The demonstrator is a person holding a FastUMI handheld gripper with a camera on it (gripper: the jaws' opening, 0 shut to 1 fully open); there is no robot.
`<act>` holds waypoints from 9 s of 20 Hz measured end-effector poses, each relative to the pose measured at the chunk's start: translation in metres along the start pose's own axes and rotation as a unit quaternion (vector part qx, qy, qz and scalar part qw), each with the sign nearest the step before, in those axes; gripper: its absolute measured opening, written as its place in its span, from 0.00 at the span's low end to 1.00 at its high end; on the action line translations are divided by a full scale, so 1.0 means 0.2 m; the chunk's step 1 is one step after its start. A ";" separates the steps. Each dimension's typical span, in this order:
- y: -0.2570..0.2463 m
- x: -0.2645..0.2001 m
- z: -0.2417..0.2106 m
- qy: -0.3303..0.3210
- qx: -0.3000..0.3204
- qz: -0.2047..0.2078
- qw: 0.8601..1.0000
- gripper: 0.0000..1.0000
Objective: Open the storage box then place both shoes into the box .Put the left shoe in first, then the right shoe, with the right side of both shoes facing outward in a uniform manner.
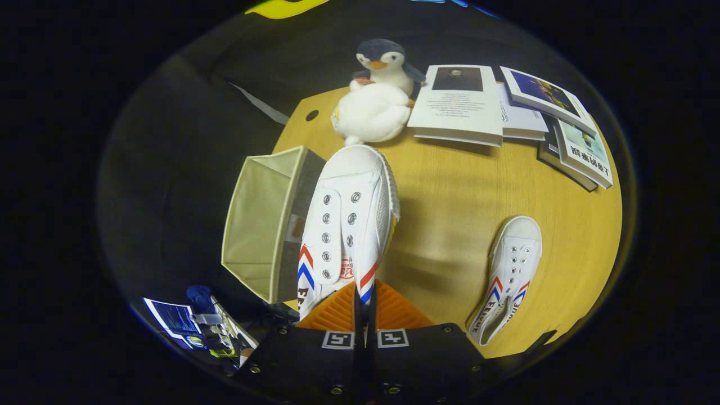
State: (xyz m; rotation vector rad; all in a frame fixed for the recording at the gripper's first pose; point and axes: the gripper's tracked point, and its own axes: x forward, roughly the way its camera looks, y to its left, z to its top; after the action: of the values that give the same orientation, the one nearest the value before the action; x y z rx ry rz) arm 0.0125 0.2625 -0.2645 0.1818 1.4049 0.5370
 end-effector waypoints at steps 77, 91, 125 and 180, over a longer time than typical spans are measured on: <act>-1.21 0.04 -0.39 0.016 0.150 -0.126 0.980 0.96; -1.35 0.24 -0.51 0.071 0.129 -0.143 0.979 0.13; 0.02 -0.04 0.20 0.018 -0.016 -0.018 1.000 0.01; -0.12 -1.08 0.60 -0.446 -0.057 -0.131 0.883 0.98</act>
State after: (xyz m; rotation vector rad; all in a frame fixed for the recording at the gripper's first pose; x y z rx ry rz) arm 0.1199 0.1648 -0.0620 0.1156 0.4770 0.2422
